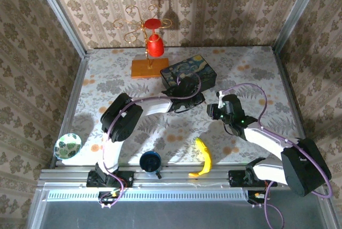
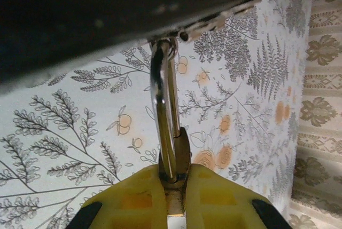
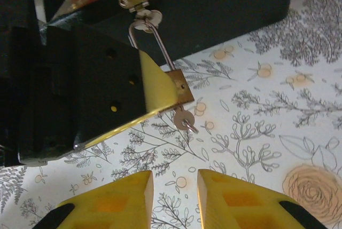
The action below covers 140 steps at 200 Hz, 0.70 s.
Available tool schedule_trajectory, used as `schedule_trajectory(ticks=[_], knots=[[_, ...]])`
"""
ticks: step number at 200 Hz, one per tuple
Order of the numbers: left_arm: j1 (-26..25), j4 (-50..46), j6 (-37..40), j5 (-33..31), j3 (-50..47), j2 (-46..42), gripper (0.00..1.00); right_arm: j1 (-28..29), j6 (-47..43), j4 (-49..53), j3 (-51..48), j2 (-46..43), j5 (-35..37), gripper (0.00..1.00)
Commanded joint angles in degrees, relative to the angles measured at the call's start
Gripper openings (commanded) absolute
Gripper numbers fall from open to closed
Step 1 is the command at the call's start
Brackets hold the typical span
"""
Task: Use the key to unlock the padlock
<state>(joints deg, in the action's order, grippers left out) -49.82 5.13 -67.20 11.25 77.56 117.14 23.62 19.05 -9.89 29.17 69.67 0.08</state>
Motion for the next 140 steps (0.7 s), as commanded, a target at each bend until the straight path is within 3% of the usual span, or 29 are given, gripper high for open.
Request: schedule_trajectory(ticks=[1,140], knots=[[0.2,1.0,-1.2,3.2,-0.4,-3.5,0.0,1.4,-5.4,0.9,1.6,1.4,2.4,0.29],[1.7,-0.7,-1.3,7.9,-2.7,-7.0,0.0,4.8,-11.3,1.4,3.7,6.6,6.0,0.3]])
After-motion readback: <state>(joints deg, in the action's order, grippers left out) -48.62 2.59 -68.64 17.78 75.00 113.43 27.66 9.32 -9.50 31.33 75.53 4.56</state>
